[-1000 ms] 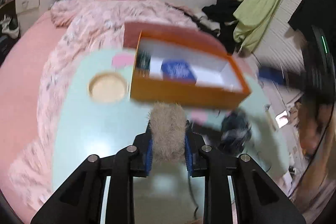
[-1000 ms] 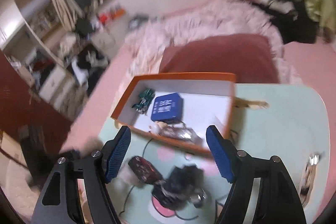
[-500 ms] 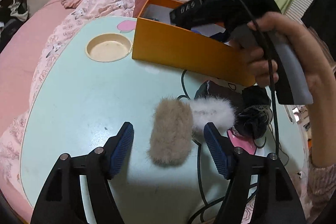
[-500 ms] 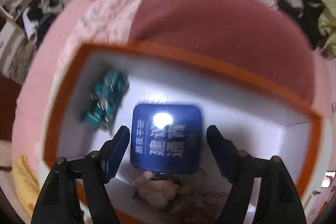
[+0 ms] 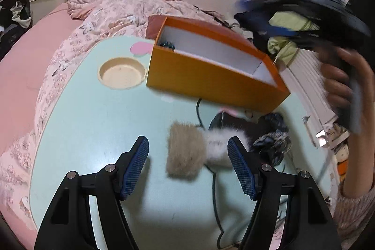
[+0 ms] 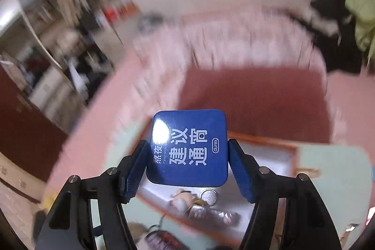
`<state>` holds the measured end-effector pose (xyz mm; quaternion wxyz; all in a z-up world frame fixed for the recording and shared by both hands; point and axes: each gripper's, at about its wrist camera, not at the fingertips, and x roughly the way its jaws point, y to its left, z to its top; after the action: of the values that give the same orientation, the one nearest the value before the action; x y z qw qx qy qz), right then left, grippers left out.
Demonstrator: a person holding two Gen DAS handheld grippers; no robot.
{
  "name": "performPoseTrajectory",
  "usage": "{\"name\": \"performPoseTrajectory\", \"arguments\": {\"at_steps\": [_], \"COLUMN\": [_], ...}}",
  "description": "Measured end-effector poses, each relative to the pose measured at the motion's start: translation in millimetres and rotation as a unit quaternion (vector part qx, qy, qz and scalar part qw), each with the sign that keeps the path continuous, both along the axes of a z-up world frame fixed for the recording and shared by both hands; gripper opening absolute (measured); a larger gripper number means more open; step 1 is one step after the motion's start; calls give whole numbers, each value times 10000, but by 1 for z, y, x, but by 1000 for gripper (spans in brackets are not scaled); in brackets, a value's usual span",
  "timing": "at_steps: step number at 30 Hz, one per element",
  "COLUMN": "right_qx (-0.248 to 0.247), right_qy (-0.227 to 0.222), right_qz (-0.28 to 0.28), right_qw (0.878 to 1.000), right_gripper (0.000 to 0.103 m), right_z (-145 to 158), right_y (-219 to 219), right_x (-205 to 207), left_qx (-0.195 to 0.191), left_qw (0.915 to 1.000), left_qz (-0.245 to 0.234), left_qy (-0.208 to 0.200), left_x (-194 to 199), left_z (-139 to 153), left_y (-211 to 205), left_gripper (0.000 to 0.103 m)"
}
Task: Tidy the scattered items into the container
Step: 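Grasp the beige fluffy pompom from the box with the left gripper, place it on the table, then carry the blue tin with the right gripper and set it on the table, then grasp the small brown card box from the box with the left gripper, place it on the table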
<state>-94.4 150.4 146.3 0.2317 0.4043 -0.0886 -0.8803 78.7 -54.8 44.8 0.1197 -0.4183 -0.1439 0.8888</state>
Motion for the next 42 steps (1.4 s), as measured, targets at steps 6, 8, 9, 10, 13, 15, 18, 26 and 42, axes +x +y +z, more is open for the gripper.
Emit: {"name": "performPoseTrajectory", "arguments": {"at_steps": [6, 8, 9, 10, 13, 15, 18, 26, 42], "right_qx": [251, 574, 624, 665, 728, 916, 998, 623, 336], "right_qy": [102, -458, -639, -849, -1243, -1293, -1190, -848, -677], "right_qz": [111, 86, 82, 65, -69, -185, -305, -338, -597], "right_qw": [9996, 9973, 9960, 9941, 9896, 9872, 9874, 9939, 9954], "right_gripper": [67, 67, 67, 67, 67, 67, 67, 70, 70], "right_z": [-1, -37, -53, -70, -106, -117, -121, -118, -106], "right_y": [55, 67, 62, 66, 73, 73, 73, 79, 89], "right_x": [91, 116, 123, 132, 148, 147, 151, 158, 156], "left_qx": [389, 454, 422, 371, 338, 370, -88, -546, 416], "left_qw": [9989, 9972, 9964, 9950, 9853, 9752, 9645, 9544, 9568], "left_qz": [-266, -562, -726, -918, -1330, -1520, -1598, -1359, -1537], "left_qy": [55, 174, 86, -82, -1019, -1568, -2099, -2603, -2432], "left_x": [-42, -62, -72, -83, -125, -146, -160, -177, -182], "left_z": [46, 70, 77, 82, 77, 65, 48, 22, 41], "left_y": [1, 12, 20, 30, 64, 85, 109, 132, 115], "left_gripper": [70, 70, 70, 70, 70, 70, 70, 70, 60]}}
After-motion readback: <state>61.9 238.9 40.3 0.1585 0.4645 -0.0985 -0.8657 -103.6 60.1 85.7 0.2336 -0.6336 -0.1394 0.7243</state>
